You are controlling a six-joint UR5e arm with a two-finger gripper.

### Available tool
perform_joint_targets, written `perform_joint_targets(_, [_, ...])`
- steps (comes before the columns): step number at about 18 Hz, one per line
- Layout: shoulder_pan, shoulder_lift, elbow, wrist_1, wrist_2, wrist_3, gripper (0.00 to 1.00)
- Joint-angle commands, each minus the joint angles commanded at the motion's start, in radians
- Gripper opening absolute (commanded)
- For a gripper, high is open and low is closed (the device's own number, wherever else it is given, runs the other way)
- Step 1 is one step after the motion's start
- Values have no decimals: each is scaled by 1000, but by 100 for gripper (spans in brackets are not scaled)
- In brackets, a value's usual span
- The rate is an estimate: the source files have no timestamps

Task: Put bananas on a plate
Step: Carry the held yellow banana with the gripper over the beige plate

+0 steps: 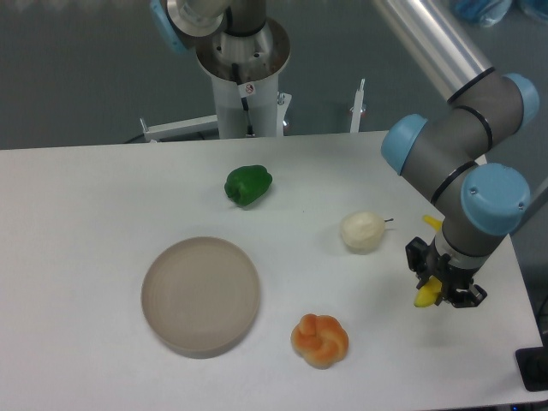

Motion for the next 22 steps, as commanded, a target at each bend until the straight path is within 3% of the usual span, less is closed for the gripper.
perform_joint_targets(5, [-8, 8, 15, -2, -2, -2, 17])
perform_joint_targets(10, [-103, 43, 5, -8, 0, -72, 17])
perform_joint_targets(13, [-207, 70, -18, -9, -9, -230, 16])
perform_joint_targets(16, [-311, 86, -90, -3, 0, -319, 16])
perform_joint_targets(19, [-363, 87, -117, -2, 3, -466, 16])
perform_joint_targets(22, [-386, 83, -118, -2, 5, -495, 16])
